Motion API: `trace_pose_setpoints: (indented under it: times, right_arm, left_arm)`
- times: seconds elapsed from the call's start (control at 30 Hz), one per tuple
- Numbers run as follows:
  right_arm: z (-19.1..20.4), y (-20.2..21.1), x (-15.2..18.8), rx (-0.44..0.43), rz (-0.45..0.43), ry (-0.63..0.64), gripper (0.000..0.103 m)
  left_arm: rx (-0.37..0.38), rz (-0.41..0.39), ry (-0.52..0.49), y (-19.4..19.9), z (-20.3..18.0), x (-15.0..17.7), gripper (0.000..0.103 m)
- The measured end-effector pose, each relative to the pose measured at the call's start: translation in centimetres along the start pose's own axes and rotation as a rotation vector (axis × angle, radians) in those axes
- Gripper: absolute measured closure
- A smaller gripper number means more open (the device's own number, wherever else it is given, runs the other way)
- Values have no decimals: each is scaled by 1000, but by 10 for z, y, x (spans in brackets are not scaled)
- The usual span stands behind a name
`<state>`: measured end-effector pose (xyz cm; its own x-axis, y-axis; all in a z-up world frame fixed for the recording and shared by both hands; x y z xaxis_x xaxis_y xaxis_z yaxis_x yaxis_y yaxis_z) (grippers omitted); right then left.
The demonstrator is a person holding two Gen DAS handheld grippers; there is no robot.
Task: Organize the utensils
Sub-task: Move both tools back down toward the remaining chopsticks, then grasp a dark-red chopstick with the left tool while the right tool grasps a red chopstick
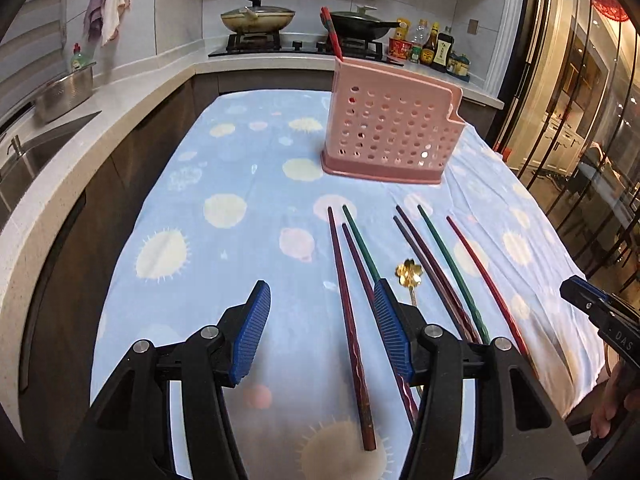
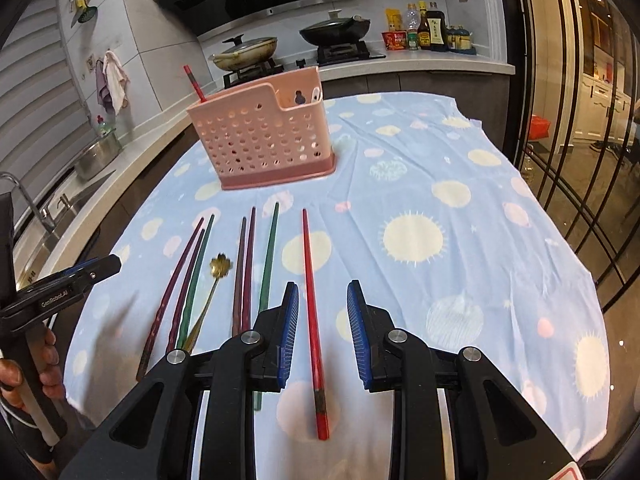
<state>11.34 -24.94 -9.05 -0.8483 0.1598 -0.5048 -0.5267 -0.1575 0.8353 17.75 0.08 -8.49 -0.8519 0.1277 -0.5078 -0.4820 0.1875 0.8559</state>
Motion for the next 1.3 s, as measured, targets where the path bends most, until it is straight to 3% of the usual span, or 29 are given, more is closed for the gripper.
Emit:
trace_pose_setpoints:
  times: [0.23, 0.43, 0.7, 0.77, 0.83, 1.0, 1.3]
  right_arm:
    - [8, -15, 33, 5, 66, 26, 77]
    - [11, -17, 43, -6, 94, 22, 77]
    - [19, -22, 50, -19, 106, 35, 77]
    - [21, -27, 52, -3, 125, 33, 77]
    - [24, -31, 54, -11, 152, 34, 77]
    - [23, -33, 58, 37, 148, 68, 77]
    - [16, -33, 65, 39, 135, 52, 77]
  left_arm:
    - [4, 67, 4, -12, 2, 31, 51]
    - [9, 96, -2, -15, 0, 43, 51]
    - [5, 73, -25, -10, -11, 45, 50]
    - [-44, 87, -33, -15, -15, 48, 49]
    - [5, 88, -39, -13, -23, 50, 49]
    - [32, 85, -6, -10, -19, 49, 48]
    - [-35, 103, -27, -19, -11, 65, 48]
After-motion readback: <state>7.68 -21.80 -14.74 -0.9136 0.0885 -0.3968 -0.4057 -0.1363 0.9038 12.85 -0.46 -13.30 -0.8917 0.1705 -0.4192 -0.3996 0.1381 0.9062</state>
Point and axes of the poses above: each gripper's, at about its wrist camera, not at the fingertips, and y roughly against the way its jaws point, z to its left, x to its underside, the point moved 7 cm from there along -y, roughly the way its jaws point, and after that the axes turned 13 degrees about z, right-handed, at the moved point
